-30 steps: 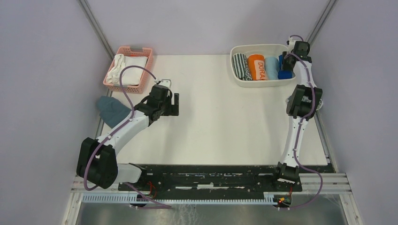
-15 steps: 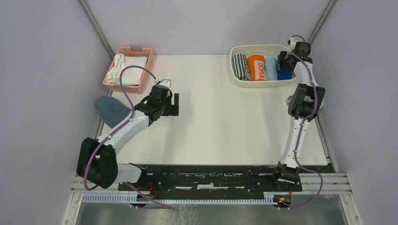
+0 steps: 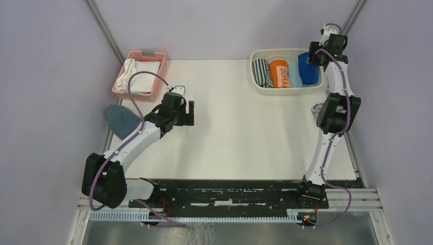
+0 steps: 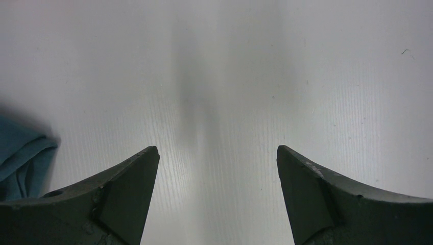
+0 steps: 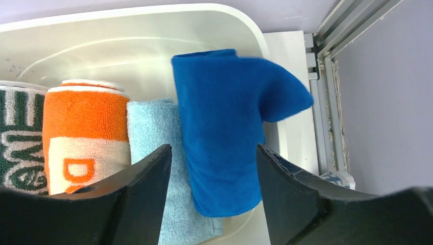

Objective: Roll the towels
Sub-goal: Place the towel in the bin.

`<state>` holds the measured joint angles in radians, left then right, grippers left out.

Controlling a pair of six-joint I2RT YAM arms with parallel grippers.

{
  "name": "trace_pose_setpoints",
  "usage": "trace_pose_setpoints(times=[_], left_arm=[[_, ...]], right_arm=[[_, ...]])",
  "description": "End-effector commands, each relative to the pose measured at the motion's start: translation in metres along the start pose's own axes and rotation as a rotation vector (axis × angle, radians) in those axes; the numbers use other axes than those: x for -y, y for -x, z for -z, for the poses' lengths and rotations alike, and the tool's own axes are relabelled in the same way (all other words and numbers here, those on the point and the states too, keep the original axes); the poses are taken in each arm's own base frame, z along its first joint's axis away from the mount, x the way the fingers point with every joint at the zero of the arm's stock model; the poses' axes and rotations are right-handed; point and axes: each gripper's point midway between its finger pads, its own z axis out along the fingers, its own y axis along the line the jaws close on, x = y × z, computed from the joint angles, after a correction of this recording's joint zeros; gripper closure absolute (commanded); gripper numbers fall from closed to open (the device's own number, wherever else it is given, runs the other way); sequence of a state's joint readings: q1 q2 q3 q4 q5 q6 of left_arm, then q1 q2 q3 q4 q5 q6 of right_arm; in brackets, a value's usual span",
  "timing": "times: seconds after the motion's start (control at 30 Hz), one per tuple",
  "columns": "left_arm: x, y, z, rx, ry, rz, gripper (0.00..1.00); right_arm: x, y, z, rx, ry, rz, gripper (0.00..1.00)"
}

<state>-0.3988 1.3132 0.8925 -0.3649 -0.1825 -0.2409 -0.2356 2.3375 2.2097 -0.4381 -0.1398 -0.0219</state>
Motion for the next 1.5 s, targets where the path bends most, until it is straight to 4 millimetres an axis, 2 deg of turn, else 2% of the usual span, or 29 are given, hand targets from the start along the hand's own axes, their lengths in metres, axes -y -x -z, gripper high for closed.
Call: trace_pose_setpoints(times=[0.0,0.17,0.33,0.5,0.63,0.73,0.83,0.93,1.0,1.1,1.27,1.47], left_arm=[[-0.001,0.023,0.013,0.086,-0.010,-0.025,0.09],[-0.001,0.022,0.012,0.082,-0.010,-0.024,0.08],[-0.003,0.022,0.012,0.083,-0.003,-0.025,0.09],[-0.004,0.020,0.010,0.077,0.004,-0.026,0.09],[-0.005,0.018,0.008,0.070,0.012,-0.030,0.09],[-0.005,0.018,0.006,0.067,0.011,-0.031,0.08],[-0.004,0.018,0.006,0.062,0.010,-0.033,0.09],[-0.005,0.018,0.007,0.067,0.011,-0.032,0.09],[-0.005,0.019,0.008,0.071,0.013,-0.031,0.09],[-0.004,0.019,0.009,0.073,0.004,-0.031,0.09],[-0.004,0.020,0.009,0.072,0.008,-0.031,0.09],[-0.005,0.019,0.010,0.071,0.009,-0.033,0.09]], right_arm=[[-0.004,0.009,0.004,0.016,0.002,-0.002,0.32],[0.002,-0.024,-0.015,-0.052,-0.020,0.005,0.33],[0.005,-0.027,-0.027,-0.030,-0.022,0.001,0.30],[0.010,-0.036,-0.048,-0.005,-0.043,-0.013,0.29],[0.015,-0.054,-0.063,-0.034,-0.059,-0.003,0.26],[0.010,-0.070,-0.069,-0.093,-0.025,0.008,0.25],[0.005,-0.078,-0.066,-0.136,0.001,0.014,0.30],[0.004,-0.089,-0.059,-0.190,0.008,0.016,0.48],[0.004,-0.087,-0.047,-0.217,0.005,0.022,0.59],[0.009,-0.080,-0.030,-0.238,-0.022,0.036,0.68],[0.009,-0.079,-0.002,-0.308,-0.036,0.032,0.75],[0.009,-0.110,0.013,-0.444,-0.066,-0.005,0.76]])
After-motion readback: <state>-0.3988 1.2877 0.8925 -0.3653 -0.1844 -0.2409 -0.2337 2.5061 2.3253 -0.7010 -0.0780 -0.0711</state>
